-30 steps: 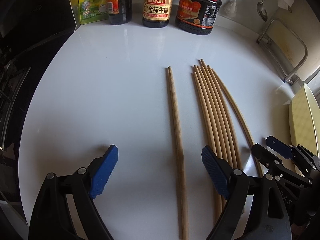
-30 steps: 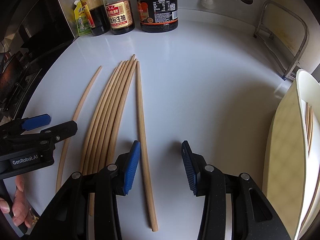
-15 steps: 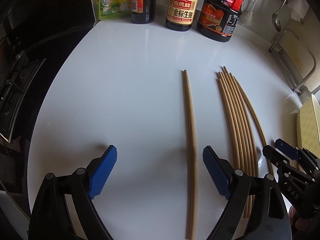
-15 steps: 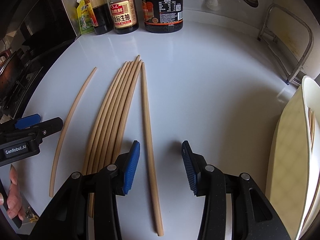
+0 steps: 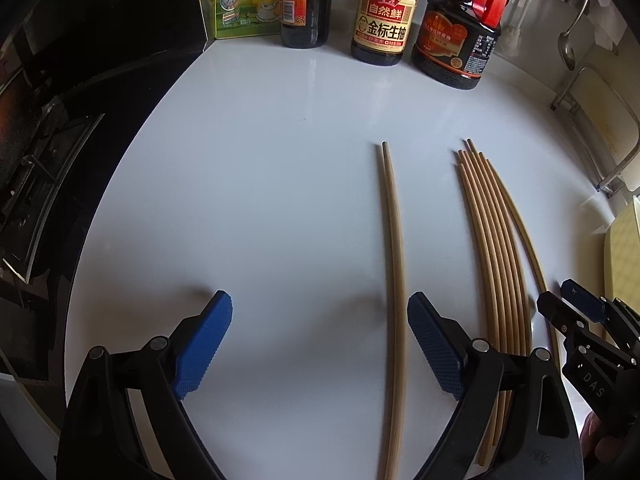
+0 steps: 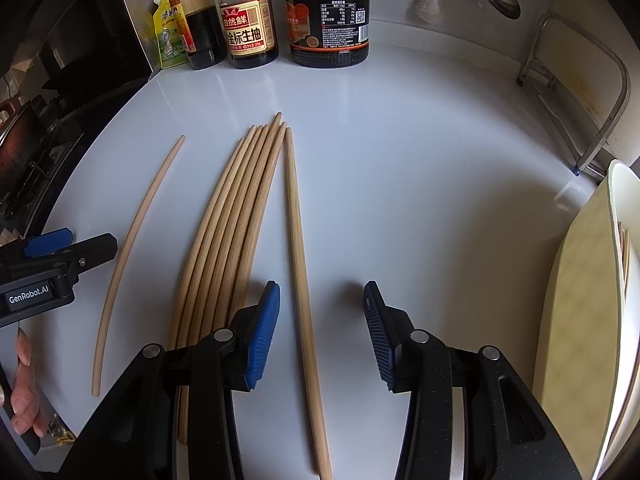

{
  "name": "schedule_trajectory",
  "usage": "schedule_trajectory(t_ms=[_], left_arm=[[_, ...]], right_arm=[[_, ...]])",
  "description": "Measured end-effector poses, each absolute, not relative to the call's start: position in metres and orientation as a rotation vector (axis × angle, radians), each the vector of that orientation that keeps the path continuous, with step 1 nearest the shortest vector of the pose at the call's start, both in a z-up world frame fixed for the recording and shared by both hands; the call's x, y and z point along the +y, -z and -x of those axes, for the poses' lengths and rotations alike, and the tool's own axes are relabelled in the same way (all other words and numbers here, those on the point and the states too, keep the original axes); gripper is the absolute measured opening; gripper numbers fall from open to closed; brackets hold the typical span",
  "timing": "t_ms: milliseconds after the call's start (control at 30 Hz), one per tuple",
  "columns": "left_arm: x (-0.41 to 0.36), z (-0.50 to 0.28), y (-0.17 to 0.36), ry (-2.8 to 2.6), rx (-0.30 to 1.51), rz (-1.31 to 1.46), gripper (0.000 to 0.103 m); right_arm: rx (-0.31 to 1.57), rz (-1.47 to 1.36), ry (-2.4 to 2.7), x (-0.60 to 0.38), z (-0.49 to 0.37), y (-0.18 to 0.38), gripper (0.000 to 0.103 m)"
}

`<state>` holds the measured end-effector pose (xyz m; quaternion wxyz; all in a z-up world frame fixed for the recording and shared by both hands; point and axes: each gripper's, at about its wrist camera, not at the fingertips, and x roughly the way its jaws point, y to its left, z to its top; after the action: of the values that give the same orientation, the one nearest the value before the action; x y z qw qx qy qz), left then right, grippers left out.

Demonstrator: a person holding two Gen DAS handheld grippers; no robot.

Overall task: Organize utensils
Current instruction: 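Close the left tool on one chopstick while the right tool grasps another chopstick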

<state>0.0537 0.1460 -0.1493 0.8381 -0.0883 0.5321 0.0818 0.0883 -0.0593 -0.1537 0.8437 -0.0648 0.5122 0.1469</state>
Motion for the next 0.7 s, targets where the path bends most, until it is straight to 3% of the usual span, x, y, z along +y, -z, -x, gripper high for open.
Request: schedule_trajectory(t_ms=[700], left_arm=[[0.125, -0.054, 0.16, -0.153, 1.143, 0.087, 0.093]], right_arm=[[1.062, 0.191, -0.304, -0.055, -0.088, 0.154, 0.042]])
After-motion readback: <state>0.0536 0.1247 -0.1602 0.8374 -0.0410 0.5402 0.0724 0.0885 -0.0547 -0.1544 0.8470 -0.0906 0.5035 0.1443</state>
